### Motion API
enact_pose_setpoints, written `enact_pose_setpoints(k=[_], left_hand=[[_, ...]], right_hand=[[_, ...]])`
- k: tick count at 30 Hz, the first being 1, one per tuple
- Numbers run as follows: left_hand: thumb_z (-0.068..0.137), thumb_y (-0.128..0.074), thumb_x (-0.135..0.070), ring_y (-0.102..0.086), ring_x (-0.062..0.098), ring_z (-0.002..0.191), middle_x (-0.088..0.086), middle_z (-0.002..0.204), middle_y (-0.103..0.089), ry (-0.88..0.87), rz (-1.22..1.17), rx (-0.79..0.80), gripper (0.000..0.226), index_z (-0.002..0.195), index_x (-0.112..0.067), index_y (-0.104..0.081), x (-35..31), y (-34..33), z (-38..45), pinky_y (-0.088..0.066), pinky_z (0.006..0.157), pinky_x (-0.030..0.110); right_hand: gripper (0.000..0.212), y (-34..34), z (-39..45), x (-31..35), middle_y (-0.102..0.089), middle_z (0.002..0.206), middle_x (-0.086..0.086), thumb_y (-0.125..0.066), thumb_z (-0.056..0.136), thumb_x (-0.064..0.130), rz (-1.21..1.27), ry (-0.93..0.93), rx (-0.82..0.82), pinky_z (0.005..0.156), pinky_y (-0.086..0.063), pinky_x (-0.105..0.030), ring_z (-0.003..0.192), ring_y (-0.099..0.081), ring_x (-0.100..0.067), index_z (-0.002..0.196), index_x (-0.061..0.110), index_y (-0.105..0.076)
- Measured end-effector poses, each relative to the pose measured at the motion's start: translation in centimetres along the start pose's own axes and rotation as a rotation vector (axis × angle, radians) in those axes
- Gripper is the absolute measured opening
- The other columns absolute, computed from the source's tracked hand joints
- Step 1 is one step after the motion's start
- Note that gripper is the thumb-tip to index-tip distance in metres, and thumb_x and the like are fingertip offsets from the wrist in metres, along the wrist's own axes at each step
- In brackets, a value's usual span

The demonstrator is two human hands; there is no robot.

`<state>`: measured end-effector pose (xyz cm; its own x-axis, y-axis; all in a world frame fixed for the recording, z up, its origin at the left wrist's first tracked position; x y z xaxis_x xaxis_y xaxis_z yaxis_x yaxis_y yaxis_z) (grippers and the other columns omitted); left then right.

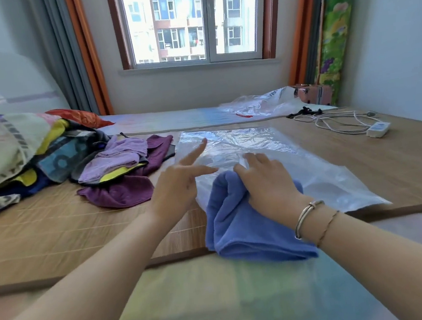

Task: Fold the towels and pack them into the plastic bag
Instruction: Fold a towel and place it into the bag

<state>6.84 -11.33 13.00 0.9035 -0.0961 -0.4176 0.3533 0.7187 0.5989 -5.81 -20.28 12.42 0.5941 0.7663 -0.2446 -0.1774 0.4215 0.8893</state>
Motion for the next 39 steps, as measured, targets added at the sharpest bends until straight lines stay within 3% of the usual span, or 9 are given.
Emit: enact_pose_setpoints(k=[3,11,16,18,21,26,31,36,39], left_hand=[[0.088,-0.043,0.010,-0.044,0.004,0.131,-0.024,0.141,-0.039,0.055,0.016,0.036,0.058,0.129,-0.026,-0.062,0.9,0.1,-1.2,-0.041,0.107,0.028],[0.089,-0.043,-0.027,-0.056,0.024,0.121,-0.015,0.146,-0.046,-0.055,-0.035,0.146,0.056,0.144,-0.034,-0.042,1.2,-1.1,-3.6,-0.044,0.103,0.041],[0.077,-0.041,0.020,-0.038,0.009,0.137,-0.018,0.153,-0.033,0.087,-0.156,0.117,0.085,0.148,-0.027,-0.036,3.0,-0.5,-3.3,-0.033,0.112,0.024],[0.067,-0.032,0.029,-0.021,-0.011,0.139,-0.014,0.157,-0.021,0.136,-0.198,0.124,0.097,0.149,-0.022,-0.030,3.5,0.0,-3.2,-0.027,0.106,0.007],[0.066,-0.032,0.030,-0.009,-0.018,0.137,-0.014,0.160,-0.009,0.147,-0.234,0.090,0.102,0.152,-0.023,-0.021,3.9,0.6,-2.9,-0.036,0.095,0.008],[0.066,-0.032,0.031,-0.014,0.003,0.144,-0.008,0.161,-0.010,0.172,-0.306,0.100,0.101,0.153,-0.019,-0.018,2.5,0.1,-2.4,-0.028,0.109,0.021],[0.071,-0.032,0.030,-0.024,0.023,0.138,-0.009,0.160,-0.009,0.146,-0.391,0.177,0.098,0.153,-0.019,-0.015,-1.6,-2.0,-2.5,-0.018,0.103,0.025],[0.070,-0.034,0.028,-0.030,0.024,0.139,-0.011,0.161,-0.010,0.074,-0.352,0.165,0.100,0.153,-0.025,-0.015,-3.4,-1.4,-2.8,-0.043,0.092,0.023],[0.072,-0.033,0.028,-0.021,0.030,0.129,-0.009,0.160,-0.016,0.107,-0.350,0.147,0.099,0.153,-0.026,-0.017,-2.8,-0.5,-3.3,-0.026,0.104,0.033]], right_hand=[[0.026,1.4,0.7,1.4,-0.059,0.106,-0.009,-0.076,0.072,0.018,-0.081,-0.037,-0.118,0.066,-0.042,-0.035,0.095,-0.060,-0.033,0.096,0.020,-0.066],[0.027,-3.1,6.2,3.4,-0.062,0.121,-0.002,-0.039,0.100,0.017,0.160,-0.206,0.179,0.083,-0.037,-0.030,0.116,-0.057,-0.024,0.117,0.020,-0.060],[0.053,-6.3,7.1,5.2,-0.059,0.132,-0.008,-0.047,0.098,0.040,0.644,-0.217,0.178,0.095,-0.039,-0.040,0.119,-0.055,-0.029,0.142,0.013,-0.036],[0.079,-7.9,6.2,6.7,-0.050,0.143,0.000,-0.043,0.096,0.055,0.791,-0.113,0.325,0.114,-0.012,-0.058,0.133,-0.043,-0.027,0.154,0.019,-0.005],[0.073,-8.1,4.6,7.0,-0.034,0.154,0.006,-0.035,0.093,0.064,0.716,0.019,0.346,0.113,0.006,-0.064,0.146,-0.021,-0.020,0.153,0.031,-0.009],[0.059,-9.4,1.8,5.2,-0.004,0.161,0.017,-0.033,0.096,0.056,0.446,0.161,0.483,0.114,-0.011,-0.062,0.149,0.001,-0.016,0.150,0.043,-0.014],[0.059,-7.7,-1.2,2.4,-0.023,0.157,0.000,-0.040,0.097,0.040,0.271,0.139,0.422,0.110,-0.032,-0.044,0.137,-0.030,-0.030,0.151,0.031,-0.020],[0.062,-7.1,-0.3,3.6,-0.018,0.158,0.004,-0.040,0.098,0.036,0.117,0.187,0.337,0.088,-0.048,-0.042,0.144,-0.021,-0.028,0.152,0.039,-0.010],[0.063,-7.4,2.6,5.9,-0.020,0.158,0.000,-0.041,0.100,0.025,0.017,0.219,0.278,0.073,-0.046,-0.038,0.144,-0.023,-0.030,0.153,0.034,-0.008]])
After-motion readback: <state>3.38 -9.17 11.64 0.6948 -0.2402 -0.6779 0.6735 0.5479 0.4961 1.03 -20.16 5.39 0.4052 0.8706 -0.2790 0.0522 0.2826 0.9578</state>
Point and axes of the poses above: each hand's wrist, its own z-axis towards the middle knuckle, its own y-axis out of the back of the hand, x = y × z, the point moved 7 cm from there along z, towards the middle knuckle
